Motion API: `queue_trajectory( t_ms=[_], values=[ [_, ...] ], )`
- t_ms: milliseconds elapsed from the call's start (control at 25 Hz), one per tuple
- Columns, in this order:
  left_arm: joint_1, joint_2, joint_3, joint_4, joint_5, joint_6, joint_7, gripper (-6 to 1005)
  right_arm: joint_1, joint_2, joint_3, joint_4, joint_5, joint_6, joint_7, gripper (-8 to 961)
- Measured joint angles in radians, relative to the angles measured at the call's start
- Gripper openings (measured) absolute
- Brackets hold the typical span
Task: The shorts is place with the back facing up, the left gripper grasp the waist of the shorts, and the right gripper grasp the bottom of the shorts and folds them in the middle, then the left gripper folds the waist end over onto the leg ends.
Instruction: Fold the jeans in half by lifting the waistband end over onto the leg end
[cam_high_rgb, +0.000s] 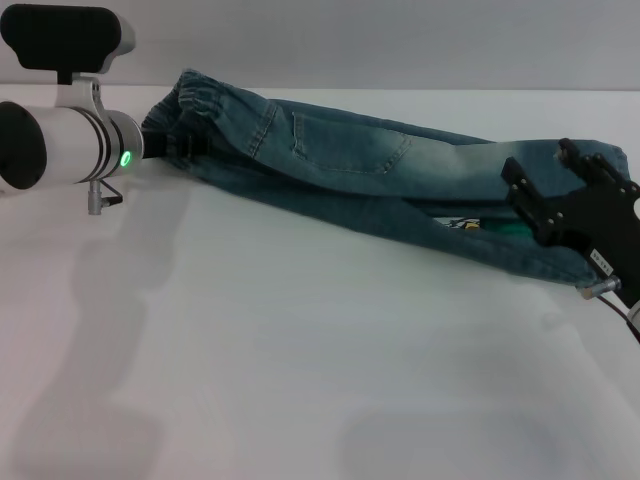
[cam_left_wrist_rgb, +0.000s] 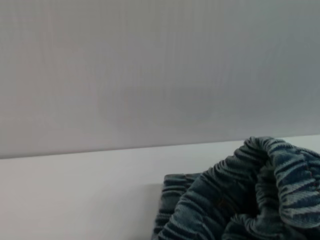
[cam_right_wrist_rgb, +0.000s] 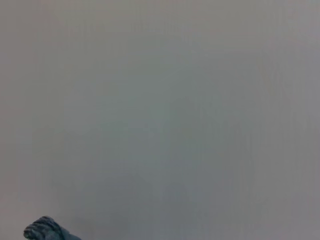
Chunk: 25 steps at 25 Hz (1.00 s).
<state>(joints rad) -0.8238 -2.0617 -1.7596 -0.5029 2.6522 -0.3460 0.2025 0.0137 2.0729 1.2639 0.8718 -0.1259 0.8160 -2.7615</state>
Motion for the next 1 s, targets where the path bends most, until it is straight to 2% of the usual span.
queue_trajectory(
  t_ms=[400, 600, 680, 880, 1000],
  values=[
    [-0.003, -0.004, 0.014, 0.008, -0.003, 0.008, -0.001, 744, 0.000, -0.002, -0.001, 0.010, 0.000, -0.003, 0.010, 636],
    [0.014, -0.006, 0.137, -0.011, -0.009, 0.060, -0.010, 741, -0.001, -0.003, -0.002, 0.020, -0.001, -0.004, 0.026, 635],
    [0.012, -0.007, 0.160, -0.008, -0.019, 0.074, -0.011, 740, -0.005, -0.003, -0.002, 0.026, -0.001, -0.005, 0.027, 635],
    [0.013, -0.005, 0.163, -0.011, -0.055, 0.074, -0.012, 504, -0.011, -0.004, -0.001, 0.033, -0.001, -0.004, 0.028, 635],
    [0.016, -0.004, 0.161, -0.013, -0.057, 0.073, -0.012, 270, -0.012, -0.004, 0.001, 0.034, -0.002, -0.003, 0.029, 636]
  ],
)
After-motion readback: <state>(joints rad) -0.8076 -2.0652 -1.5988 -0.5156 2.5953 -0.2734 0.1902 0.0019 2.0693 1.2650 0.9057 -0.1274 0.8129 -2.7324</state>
